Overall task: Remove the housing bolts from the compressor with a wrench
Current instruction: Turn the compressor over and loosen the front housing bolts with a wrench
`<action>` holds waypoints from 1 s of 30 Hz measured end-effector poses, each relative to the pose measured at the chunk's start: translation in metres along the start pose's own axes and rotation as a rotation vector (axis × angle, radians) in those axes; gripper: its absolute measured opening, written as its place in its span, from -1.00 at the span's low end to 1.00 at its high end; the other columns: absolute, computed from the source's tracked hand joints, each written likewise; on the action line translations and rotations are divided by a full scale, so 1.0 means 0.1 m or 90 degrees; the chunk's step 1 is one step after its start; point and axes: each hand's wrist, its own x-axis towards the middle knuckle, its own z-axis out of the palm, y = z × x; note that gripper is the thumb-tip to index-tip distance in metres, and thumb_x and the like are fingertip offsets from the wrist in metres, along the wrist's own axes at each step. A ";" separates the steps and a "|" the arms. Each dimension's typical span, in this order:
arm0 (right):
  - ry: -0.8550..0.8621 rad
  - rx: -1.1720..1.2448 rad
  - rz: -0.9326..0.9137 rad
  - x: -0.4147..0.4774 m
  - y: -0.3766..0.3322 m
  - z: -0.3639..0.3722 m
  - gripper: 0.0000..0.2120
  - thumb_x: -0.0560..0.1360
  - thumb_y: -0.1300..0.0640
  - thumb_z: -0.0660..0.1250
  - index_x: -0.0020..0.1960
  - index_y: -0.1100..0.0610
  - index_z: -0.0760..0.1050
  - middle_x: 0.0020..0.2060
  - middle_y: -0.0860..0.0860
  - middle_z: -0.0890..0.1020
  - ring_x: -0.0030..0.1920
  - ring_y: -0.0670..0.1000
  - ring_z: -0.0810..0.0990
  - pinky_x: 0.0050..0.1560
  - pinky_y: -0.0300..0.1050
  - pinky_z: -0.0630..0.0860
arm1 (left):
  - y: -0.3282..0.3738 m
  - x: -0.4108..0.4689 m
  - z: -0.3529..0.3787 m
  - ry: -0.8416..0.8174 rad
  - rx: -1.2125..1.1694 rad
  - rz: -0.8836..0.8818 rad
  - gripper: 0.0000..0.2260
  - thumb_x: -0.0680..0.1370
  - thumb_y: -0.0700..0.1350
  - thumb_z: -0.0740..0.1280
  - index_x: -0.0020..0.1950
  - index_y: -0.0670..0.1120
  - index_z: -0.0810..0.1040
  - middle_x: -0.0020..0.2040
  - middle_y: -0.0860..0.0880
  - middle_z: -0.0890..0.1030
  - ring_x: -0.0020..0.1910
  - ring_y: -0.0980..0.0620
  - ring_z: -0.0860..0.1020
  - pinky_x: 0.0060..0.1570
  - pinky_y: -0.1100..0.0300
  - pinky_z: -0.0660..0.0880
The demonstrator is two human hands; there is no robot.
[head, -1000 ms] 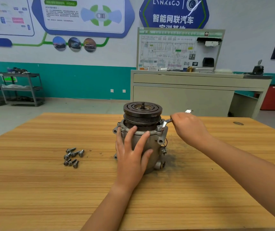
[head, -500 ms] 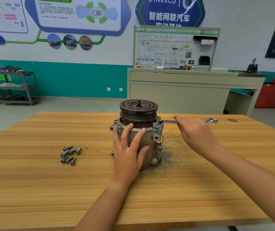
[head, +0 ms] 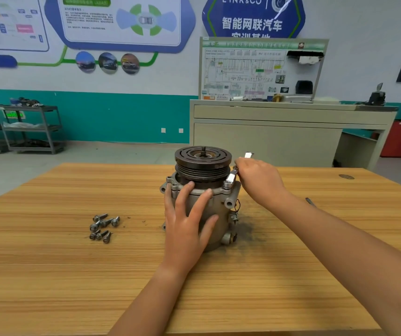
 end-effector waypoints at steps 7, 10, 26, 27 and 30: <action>0.122 0.431 0.289 -0.19 0.04 -0.45 -0.77 0.62 0.09 0.04 0.01 0.21 0.40 -0.23 0.16 0.59 -0.24 0.14 0.56 -0.30 -0.01 0.47 | 0.02 0.01 -0.01 -0.006 -0.004 -0.009 -0.60 0.49 0.06 0.25 0.31 0.08 0.31 0.39 -0.01 0.20 0.42 -0.29 0.00 0.28 -0.25 0.04; 0.022 0.287 0.176 -0.49 -0.01 -0.71 -0.78 0.61 0.11 0.05 0.12 0.19 0.40 -0.37 0.09 0.51 -0.35 0.16 0.50 -0.40 -0.03 0.37 | 0.02 0.01 -0.01 -0.001 -0.011 -0.009 -0.59 0.48 0.02 0.31 0.30 0.08 0.32 0.38 0.00 0.20 0.42 -0.29 0.00 0.29 -0.24 0.04; -0.314 -0.181 0.004 -0.59 -0.46 -1.30 -0.73 0.51 0.31 0.14 0.17 0.14 0.39 -0.39 -0.03 0.30 -0.37 -0.02 0.29 -0.53 -0.19 0.13 | 0.03 0.00 -0.02 0.015 -0.001 0.013 -0.62 0.50 0.04 0.24 0.31 0.07 0.33 0.37 -0.02 0.22 0.42 -0.23 0.01 0.30 -0.20 0.03; -0.329 -0.191 -0.007 -0.57 -0.50 -1.33 -0.73 0.51 0.32 0.13 0.17 0.15 0.39 -0.37 -0.03 0.32 -0.31 0.00 0.31 -0.53 -0.19 0.14 | 0.03 0.01 -0.02 0.015 0.000 0.013 -0.62 0.50 0.04 0.24 0.31 0.07 0.33 0.38 -0.02 0.22 0.43 -0.21 0.00 0.30 -0.21 0.02; -0.378 -0.200 -0.008 -0.52 -0.63 -1.37 -0.69 0.51 0.35 0.13 0.24 0.22 0.36 -0.26 0.02 0.42 -0.17 0.03 0.45 -0.52 -0.20 0.18 | 0.02 0.00 -0.02 0.011 -0.003 0.009 -0.62 0.50 0.04 0.24 0.31 0.08 0.32 0.38 -0.02 0.22 0.42 -0.17 -0.02 0.29 -0.21 0.04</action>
